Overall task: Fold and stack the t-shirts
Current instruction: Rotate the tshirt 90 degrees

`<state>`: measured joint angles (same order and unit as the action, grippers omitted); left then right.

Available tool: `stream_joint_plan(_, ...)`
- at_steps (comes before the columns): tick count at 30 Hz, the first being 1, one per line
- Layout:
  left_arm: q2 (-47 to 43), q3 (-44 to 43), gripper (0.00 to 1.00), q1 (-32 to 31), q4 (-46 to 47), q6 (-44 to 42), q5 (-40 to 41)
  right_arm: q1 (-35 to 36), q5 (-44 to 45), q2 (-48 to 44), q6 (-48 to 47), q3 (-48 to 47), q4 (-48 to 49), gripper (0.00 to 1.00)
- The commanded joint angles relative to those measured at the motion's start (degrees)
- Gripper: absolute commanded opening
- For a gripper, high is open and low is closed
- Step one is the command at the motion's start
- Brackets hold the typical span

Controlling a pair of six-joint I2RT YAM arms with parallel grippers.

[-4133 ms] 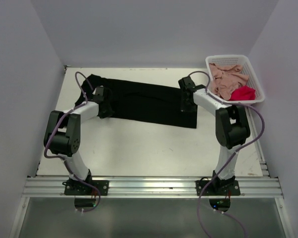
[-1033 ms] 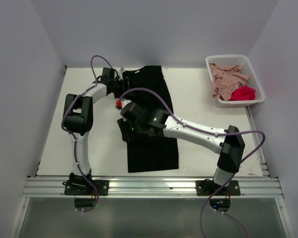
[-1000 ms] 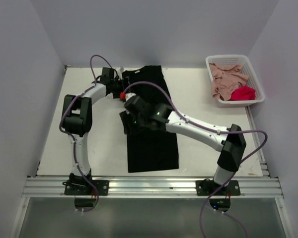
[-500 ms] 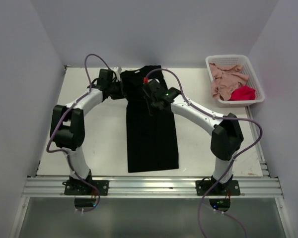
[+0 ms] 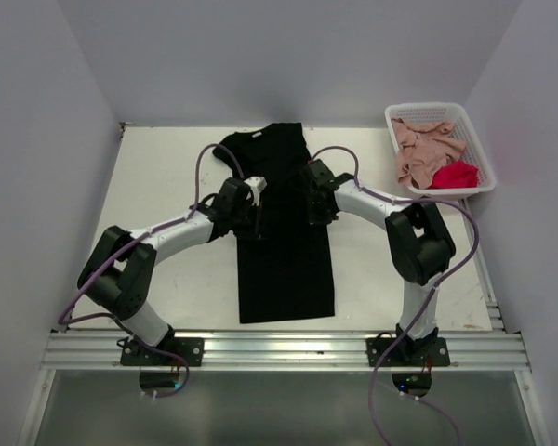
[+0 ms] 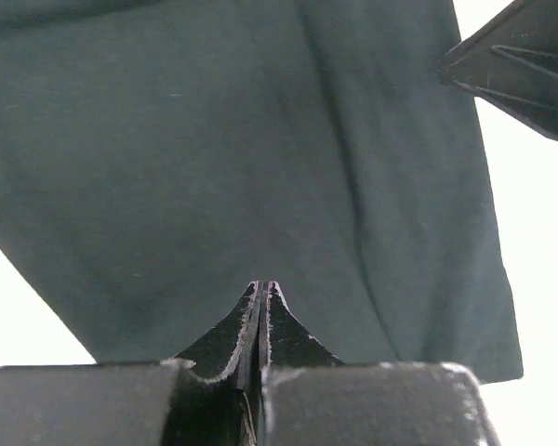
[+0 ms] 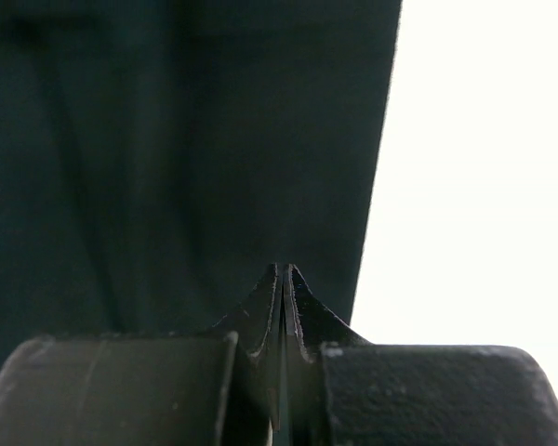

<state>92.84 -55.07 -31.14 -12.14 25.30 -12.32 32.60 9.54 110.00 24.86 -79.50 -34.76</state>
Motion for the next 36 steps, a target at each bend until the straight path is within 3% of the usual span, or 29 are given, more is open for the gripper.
stream_joint_plan(1, 0.67, 0.75, 0.00, 0.37, 3.88, 0.98, 3.87, -1.75, -3.21, 3.20, 1.33, 1.28, 4.17, 0.00)
stream_joint_plan(13, 7.27, 3.12, 0.00, -1.73, 6.08, 1.42, 8.27, -1.93, -5.94, -2.85, 2.73, 15.24, 8.92, 0.00)
stream_joint_plan(20, 5.52, 4.70, 0.00, -6.03, -1.47, 5.81, 10.20, -0.44, -7.43, -9.62, 2.65, 24.48, 7.96, 0.00)
stream_joint_plan(36, -7.93, 20.77, 0.00, -31.08, -11.15, 30.15, 8.28, 5.80, -8.84, -16.65, 5.63, 31.25, 4.71, 0.00)
